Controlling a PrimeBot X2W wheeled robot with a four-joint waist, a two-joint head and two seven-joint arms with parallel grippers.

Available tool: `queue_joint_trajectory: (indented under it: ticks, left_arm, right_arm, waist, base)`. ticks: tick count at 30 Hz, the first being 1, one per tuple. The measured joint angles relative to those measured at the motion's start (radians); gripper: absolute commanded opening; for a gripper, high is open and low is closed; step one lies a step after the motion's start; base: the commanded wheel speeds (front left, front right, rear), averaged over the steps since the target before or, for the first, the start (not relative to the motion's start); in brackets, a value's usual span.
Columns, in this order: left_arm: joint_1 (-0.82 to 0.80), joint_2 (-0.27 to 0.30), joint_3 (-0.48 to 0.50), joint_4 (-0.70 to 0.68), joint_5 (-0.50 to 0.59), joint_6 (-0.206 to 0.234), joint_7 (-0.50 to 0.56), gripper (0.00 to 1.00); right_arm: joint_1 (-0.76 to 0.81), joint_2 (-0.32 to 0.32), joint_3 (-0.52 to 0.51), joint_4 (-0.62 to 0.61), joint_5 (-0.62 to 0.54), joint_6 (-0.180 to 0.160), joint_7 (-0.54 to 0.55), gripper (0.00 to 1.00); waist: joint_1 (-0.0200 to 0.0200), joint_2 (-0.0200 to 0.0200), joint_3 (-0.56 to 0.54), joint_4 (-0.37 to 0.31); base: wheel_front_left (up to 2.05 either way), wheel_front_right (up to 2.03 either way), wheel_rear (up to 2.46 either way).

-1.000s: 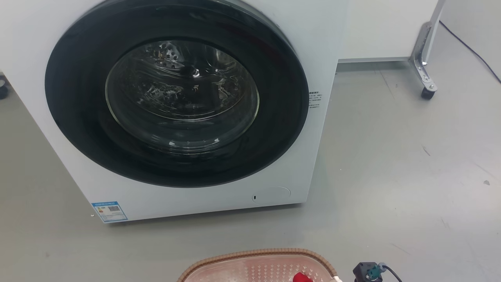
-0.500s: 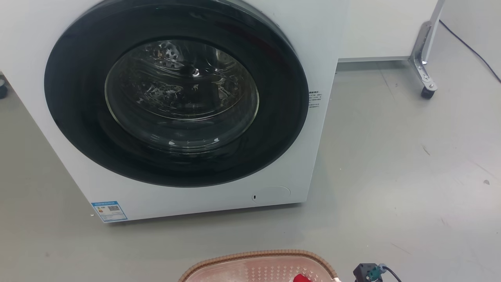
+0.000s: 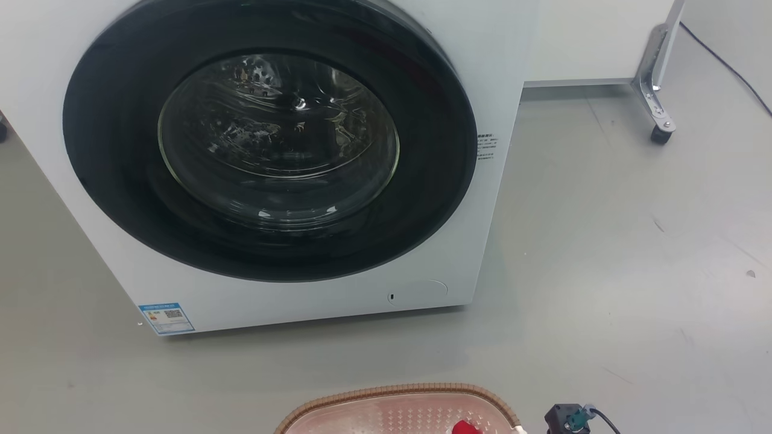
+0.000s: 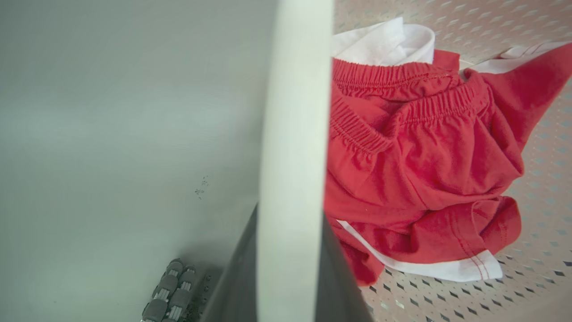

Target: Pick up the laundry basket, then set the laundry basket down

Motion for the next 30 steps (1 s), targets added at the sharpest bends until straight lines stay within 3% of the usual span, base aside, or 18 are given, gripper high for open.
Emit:
queue_joint_trajectory:
  ticks: [14,30]
  left_arm:
    - [-0.067,0.004,-0.011,-0.024,-0.021,0.016,-0.008,0.0]
    - [-0.251,0.022,-0.018,-0.049,0.009,0.034,-0.061,0.0]
  right_arm:
    - [-0.083,-0.003,-0.001,0.004,0.001,-0.004,-0.015,0.0]
    - [-0.271,-0.013,-0.012,-0.004,-0.005,-0.014,-0.071,0.0]
  waist:
    - [0.0,0.0,0.091,-0.004]
    - [0.0002,0.0,0.296,-0.001]
  base:
    - [0.0,0.0,0.0]
    - [0.0,0.0,0.0]
